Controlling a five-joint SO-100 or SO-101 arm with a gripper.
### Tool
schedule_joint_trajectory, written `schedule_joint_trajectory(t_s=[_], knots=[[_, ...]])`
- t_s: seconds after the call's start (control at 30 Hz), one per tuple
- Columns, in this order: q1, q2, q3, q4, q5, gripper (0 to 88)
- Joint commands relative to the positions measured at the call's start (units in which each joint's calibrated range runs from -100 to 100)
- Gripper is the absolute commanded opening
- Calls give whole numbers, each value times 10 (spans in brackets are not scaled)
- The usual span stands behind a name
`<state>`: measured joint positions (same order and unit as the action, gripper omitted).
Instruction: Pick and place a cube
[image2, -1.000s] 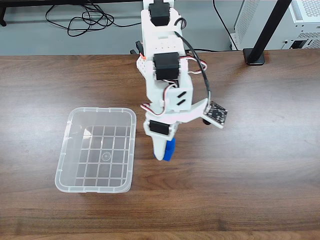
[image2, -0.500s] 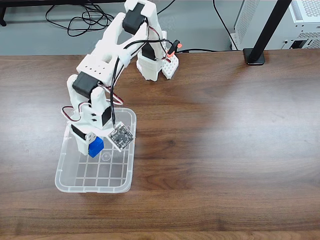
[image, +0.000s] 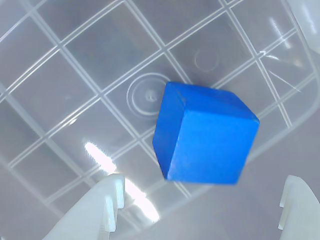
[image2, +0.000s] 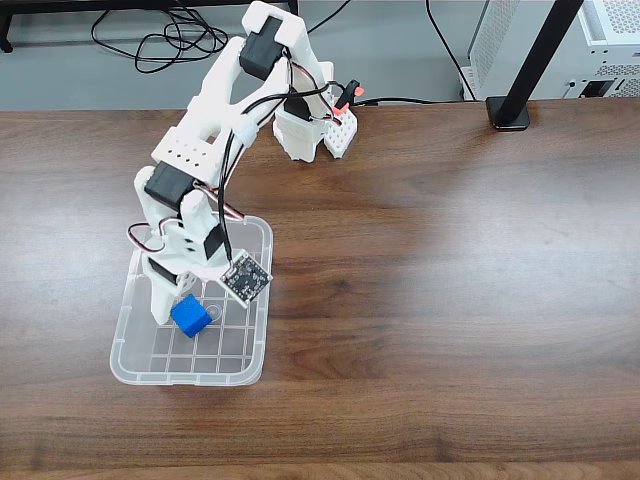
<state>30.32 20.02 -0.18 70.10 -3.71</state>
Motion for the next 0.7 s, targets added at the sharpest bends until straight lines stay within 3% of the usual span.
schedule_joint_trajectory(t_s=[0.0, 0.17, 0.3, 0.47, 0.67], knots=[[-50, -194, -9, 84, 11, 313], [-178, -360, 46, 179, 12, 313], [-264, -483, 183, 162, 7, 313], [-287, -650, 454, 16, 12, 290], [-289, -843, 729, -167, 14, 116]])
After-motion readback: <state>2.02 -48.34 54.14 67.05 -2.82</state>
